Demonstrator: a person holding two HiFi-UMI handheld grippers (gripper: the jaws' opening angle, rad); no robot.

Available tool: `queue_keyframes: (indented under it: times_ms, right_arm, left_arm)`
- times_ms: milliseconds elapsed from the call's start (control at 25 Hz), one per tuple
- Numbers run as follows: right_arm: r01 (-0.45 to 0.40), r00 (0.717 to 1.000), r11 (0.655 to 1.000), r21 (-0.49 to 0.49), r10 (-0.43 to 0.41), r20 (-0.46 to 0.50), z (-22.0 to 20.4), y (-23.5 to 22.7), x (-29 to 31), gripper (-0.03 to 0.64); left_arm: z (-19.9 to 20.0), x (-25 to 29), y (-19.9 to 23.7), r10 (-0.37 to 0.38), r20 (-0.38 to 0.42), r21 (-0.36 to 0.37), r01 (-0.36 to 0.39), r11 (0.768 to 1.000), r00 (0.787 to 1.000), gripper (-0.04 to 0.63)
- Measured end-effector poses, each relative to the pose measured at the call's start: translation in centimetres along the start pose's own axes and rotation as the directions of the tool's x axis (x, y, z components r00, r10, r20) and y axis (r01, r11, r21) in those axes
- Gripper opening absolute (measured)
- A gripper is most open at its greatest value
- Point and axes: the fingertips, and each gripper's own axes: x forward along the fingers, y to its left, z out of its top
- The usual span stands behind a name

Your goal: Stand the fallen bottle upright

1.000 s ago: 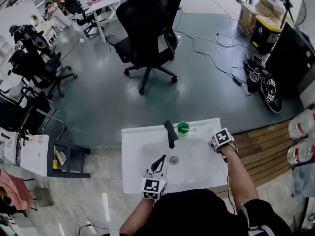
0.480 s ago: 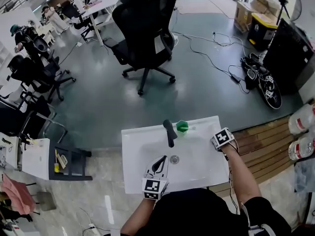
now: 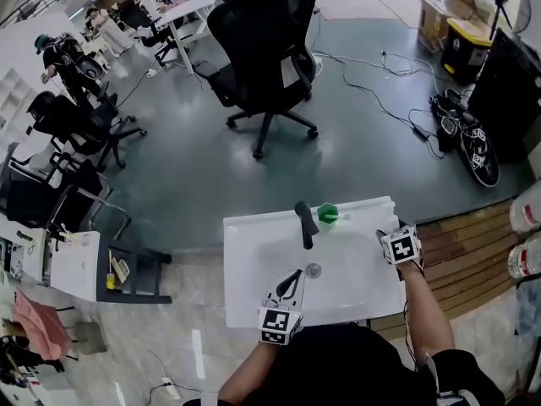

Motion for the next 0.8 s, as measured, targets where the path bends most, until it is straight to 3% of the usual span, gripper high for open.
queue_keyframes:
  times_ms: [240,480,800]
  right_arm:
    - [-0.004,0.981,1.0,0.02,0.0,0.192,2.0,0.8,-2.3,0.316]
    - [-0.008,0.932,1.0,0.012,0.003,0.363,3.8,1.3,-3.7,0.318]
    - [0.011,0.896,0.999,0.035,-0.025,0.444,5.4,1.0,-1.2,0.318]
  left_arm:
    - [0.8,0.5,-0.9,-0.006,0.008,0.011,0.006,1.0,1.0,0.017]
    - [0.8,0.3,-1.5,-0.008,0.001,0.009,0.008,1.0,1.0,0.017]
    - [0.5,-0.1,-1.1,0.016,-0.01,0.007,-0.016,1.0,1.0,0.017]
